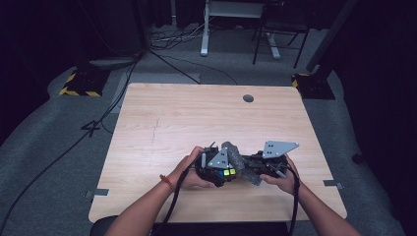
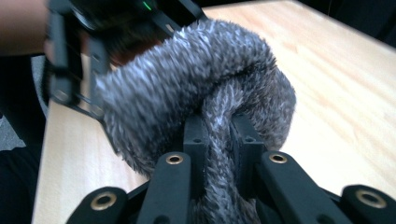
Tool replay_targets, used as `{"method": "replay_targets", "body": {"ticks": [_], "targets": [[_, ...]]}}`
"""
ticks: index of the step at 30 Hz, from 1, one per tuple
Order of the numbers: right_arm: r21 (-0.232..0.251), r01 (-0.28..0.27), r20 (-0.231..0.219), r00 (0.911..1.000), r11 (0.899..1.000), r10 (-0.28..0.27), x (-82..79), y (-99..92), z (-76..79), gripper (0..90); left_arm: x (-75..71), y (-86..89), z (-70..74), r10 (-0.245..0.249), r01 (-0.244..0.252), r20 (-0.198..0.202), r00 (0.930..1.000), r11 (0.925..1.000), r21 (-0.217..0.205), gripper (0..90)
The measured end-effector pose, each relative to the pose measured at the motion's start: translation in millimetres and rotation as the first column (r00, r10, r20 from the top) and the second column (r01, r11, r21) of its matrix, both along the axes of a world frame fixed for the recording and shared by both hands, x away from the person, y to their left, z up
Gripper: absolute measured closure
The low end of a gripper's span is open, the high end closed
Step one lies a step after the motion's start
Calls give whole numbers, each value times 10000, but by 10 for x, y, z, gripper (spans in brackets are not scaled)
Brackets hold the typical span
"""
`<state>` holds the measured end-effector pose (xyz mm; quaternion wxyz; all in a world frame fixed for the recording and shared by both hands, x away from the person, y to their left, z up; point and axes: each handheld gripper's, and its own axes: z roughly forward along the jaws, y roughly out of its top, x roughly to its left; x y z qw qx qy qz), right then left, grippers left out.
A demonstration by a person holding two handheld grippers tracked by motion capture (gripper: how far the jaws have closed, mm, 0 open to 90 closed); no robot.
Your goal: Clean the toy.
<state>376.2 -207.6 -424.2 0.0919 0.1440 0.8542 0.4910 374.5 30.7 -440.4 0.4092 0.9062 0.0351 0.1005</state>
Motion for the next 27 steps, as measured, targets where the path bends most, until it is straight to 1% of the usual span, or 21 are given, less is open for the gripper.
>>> {"method": "replay_targets", "body": {"ticks": [1,2,3,4,5,6,7,9,10,12,14,16,18,20,22,23,24,26,27], "targets": [[-146,59,-49,10000,9999,-60,15,0,-28,798,8,11,2,30,-30,-13,10000,10000,-84,336],[-391,155,-50,9999,9991,-158,17,3,-54,798,11,28,14,59,-60,-58,10000,9997,-238,336],[-808,204,18,9998,9965,-203,19,10,-83,798,15,43,34,37,-39,-41,10000,9990,-444,336],[-1094,242,14,9997,9937,-242,21,11,-119,797,18,56,59,31,-35,-76,10000,9986,-526,336],[-1135,208,-149,9996,9933,-226,28,3,-156,797,16,64,76,71,-75,-58,10000,9982,-590,336],[-1064,129,-260,9995,9942,-158,30,-9,-178,797,12,66,81,79,-77,23,10000,9983,-581,336],[-844,41,-306,9995,9964,-67,31,-22,-178,797,8,66,78,119,-114,88,9999,9982,-591,335],[-263,-241,-324,9992,9994,233,14,-41,-129,797,13,65,69,146,-145,5,9999,9981,-597,335],[-39,-294,-259,9992,9996,293,-5,-40,-98,797,17,62,66,149,-148,25,9999,9983,-558,335],[133,-365,51,9993,9992,364,-53,-30,-33,797,21,53,59,132,-132,-1,9999,9986,-513,335],[396,-454,250,9987,9982,444,-97,-17,19,798,20,39,51,151,-151,-6,9999,9990,-432,335],[415,-499,452,9978,9979,480,-132,11,53,798,12,25,49,117,-116,38,9999,9992,-387,335],[395,-589,573,9967,9975,566,-151,40,79,798,9,8,47,120,-120,23,9999,9996,-253,333],[477,-701,652,9956,9964,669,-165,73,105,799,1,-14,39,90,-89,108,9999,9999,-111,333],[345,-805,679,9946,9962,780,-171,120,124,798,2,-36,25,82,-82,107,9999,10000,15,333],[354,-820,703,9944,9960,793,-172,141,125,798,2,-45,15,124,-125,112,9999,9999,86,333],[350,-828,681,9944,9959,803,-171,161,124,798,5,-51,9,135,-139,208,9997,9997,181,333],[168,-783,664,9948,9968,770,-156,186,123,798,12,-37,6,210,-213,164,9996,9996,203,334],[184,-734,601,9956,9971,722,-143,183,120,798,12,-27,10,219,-220,125,9997,9997,109,334]]}}
